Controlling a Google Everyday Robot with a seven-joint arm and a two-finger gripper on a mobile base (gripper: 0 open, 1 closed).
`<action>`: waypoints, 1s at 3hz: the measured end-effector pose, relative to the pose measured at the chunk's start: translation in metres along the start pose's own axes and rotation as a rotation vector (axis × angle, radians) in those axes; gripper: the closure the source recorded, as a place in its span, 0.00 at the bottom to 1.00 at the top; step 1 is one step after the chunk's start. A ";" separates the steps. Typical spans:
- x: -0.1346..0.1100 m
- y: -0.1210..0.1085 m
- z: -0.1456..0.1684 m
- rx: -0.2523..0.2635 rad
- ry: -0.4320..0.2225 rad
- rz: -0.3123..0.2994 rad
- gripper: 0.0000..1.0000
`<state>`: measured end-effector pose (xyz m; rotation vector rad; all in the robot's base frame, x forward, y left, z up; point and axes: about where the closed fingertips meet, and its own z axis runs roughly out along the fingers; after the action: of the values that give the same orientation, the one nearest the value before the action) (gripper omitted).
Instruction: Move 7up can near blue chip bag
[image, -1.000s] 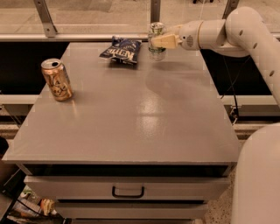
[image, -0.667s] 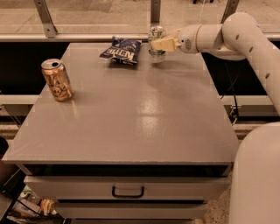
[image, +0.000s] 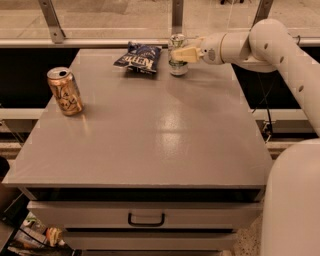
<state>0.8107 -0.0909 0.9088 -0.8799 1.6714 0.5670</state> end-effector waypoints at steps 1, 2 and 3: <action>0.000 0.002 0.003 -0.005 0.000 0.001 0.58; 0.001 0.004 0.006 -0.009 0.001 0.001 0.35; 0.001 0.005 0.009 -0.014 0.001 0.002 0.12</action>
Offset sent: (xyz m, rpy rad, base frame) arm 0.0003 0.0026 -0.0011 0.0005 0.0016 0.0033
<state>0.8117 -0.0812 0.9048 -0.8886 1.6712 0.5804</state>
